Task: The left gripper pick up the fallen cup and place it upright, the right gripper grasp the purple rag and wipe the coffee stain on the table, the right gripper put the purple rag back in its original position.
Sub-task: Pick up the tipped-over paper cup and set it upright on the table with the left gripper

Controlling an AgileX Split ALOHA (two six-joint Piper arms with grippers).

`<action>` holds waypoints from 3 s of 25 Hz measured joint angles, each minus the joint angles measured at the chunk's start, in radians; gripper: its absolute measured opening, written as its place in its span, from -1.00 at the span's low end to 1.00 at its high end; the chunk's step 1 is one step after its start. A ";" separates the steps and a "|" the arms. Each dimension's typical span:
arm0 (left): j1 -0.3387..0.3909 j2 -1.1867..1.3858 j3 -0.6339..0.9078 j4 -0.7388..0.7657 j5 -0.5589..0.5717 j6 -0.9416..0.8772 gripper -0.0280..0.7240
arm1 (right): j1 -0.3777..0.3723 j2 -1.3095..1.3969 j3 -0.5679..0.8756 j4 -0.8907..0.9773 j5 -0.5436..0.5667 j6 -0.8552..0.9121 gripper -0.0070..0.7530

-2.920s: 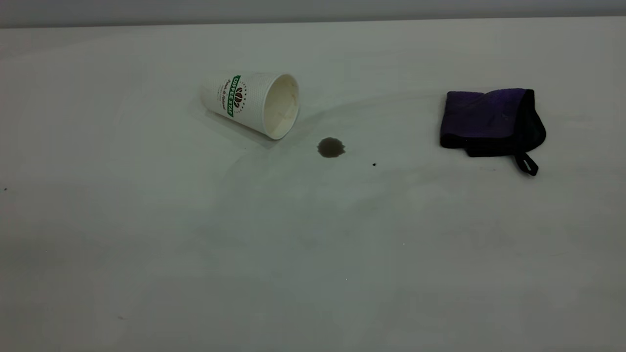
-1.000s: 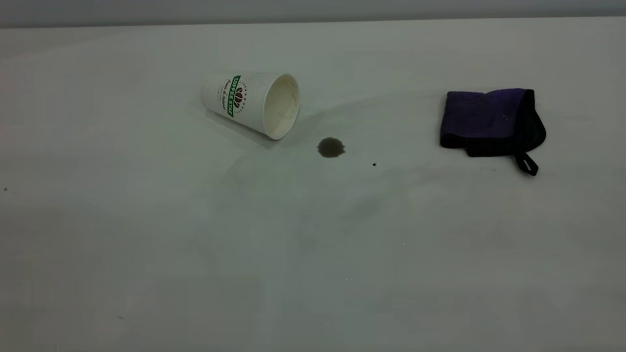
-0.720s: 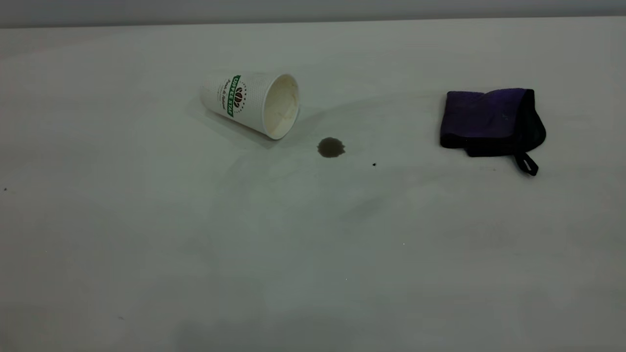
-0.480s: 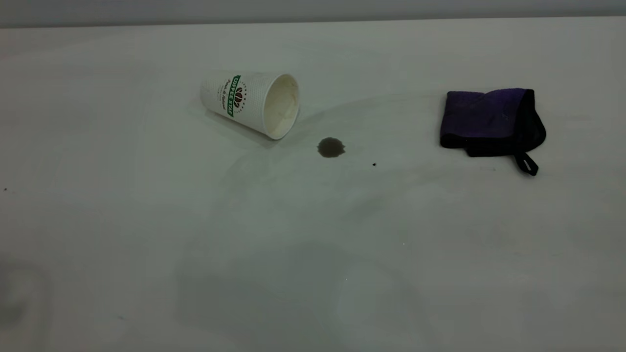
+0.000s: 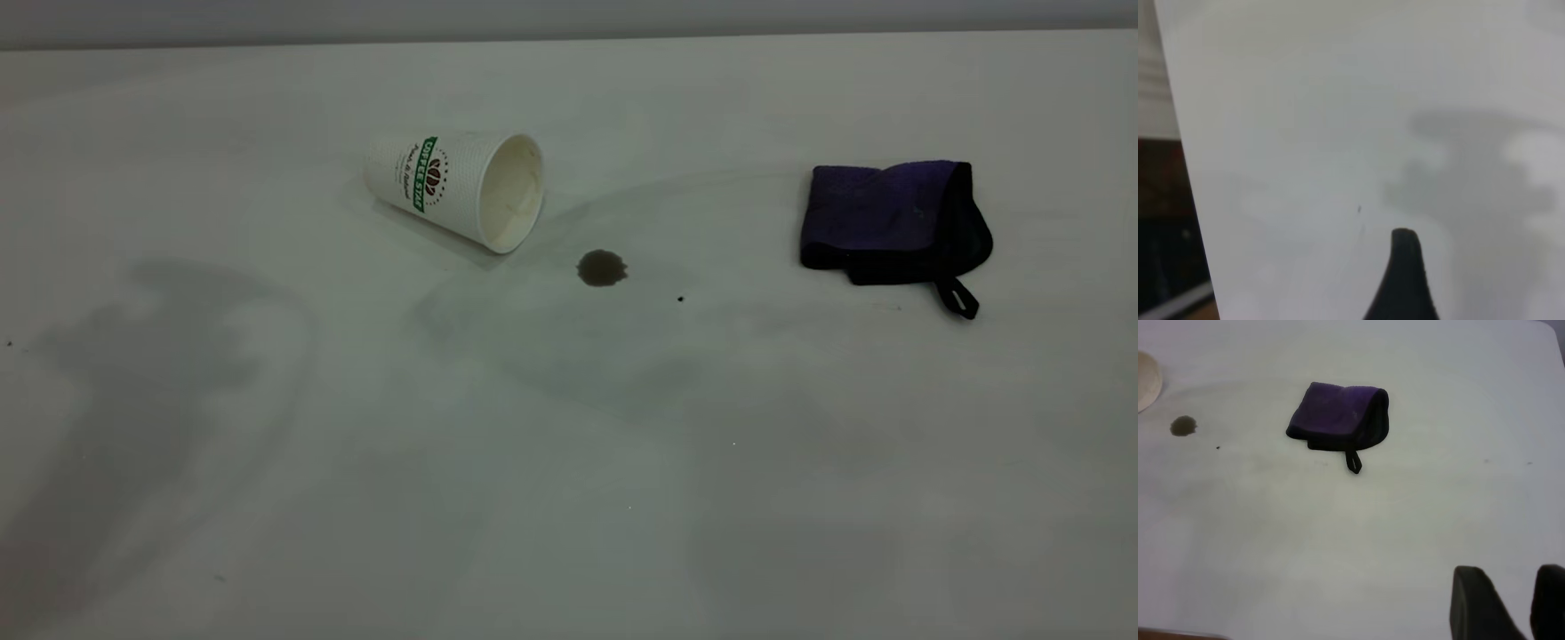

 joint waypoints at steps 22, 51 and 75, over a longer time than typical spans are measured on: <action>-0.404 0.835 -0.546 0.390 0.044 -0.303 0.88 | 0.000 0.000 0.000 0.000 0.000 0.000 -0.36; -0.277 0.877 -0.742 0.469 0.085 -0.112 -0.89 | 0.000 0.000 0.000 0.000 0.000 0.000 -0.36; 0.102 0.922 -0.815 -0.817 -0.074 0.649 -0.87 | 0.000 0.000 0.000 0.000 0.000 0.000 -0.36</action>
